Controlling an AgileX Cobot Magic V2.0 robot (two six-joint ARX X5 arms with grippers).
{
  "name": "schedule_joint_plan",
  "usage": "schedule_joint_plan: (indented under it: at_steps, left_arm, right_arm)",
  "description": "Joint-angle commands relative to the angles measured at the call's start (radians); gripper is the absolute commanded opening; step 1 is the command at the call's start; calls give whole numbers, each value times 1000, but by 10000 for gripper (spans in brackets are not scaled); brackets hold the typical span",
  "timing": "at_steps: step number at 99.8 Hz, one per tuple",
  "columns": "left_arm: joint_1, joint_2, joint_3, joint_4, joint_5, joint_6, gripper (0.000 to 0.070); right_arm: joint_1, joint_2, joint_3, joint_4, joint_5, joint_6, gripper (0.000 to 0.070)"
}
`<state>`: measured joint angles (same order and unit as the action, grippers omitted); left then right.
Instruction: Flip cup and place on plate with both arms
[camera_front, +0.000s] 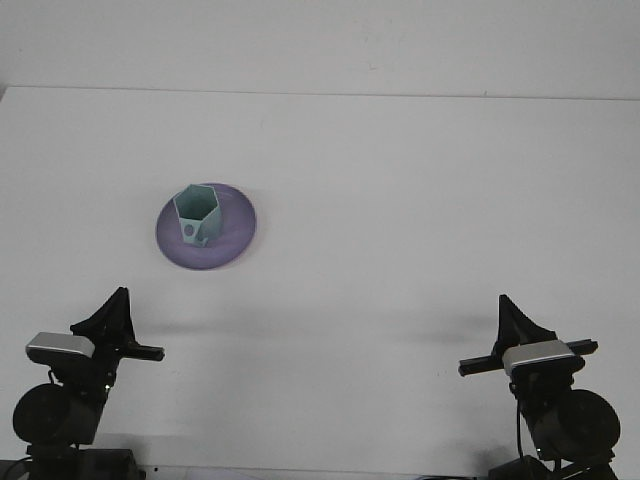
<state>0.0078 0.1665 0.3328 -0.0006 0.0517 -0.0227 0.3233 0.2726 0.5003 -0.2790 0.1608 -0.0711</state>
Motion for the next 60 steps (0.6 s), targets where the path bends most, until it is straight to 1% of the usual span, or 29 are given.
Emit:
schedule_joint_plan:
  at_steps: [1,4,13,22,39,44,51,60]
  left_arm:
    - [-13,-24,-70,60,-74,19,15]
    - [-23,-48,-114,101,-87,19,15]
    - [-35,-113,-205,162,-87,19,15]
    - [-34,-166,-262,164,-77,19,15]
    - [-34,-164,-320,187,-77,20,15]
    - [-34,-164,-319,177,-72,-2,15]
    - [-34,-163,-319,175,-72,-52,15]
    - [-34,-163,-319,175,-73,-50,15]
  right_arm:
    - [2,3,8,10,3,-4,0]
    - [2,3,8,10,3,-4,0]
    - [2,3,8,10,4,-4,0]
    - [2,3,8,10,4,-4,0]
    - [2,3,8,11,3,-4,0]
    - [2,3,8,10,4,-4,0]
    - [2,3,8,10,4,-4,0]
    - [2,3,8,10,4,-4,0]
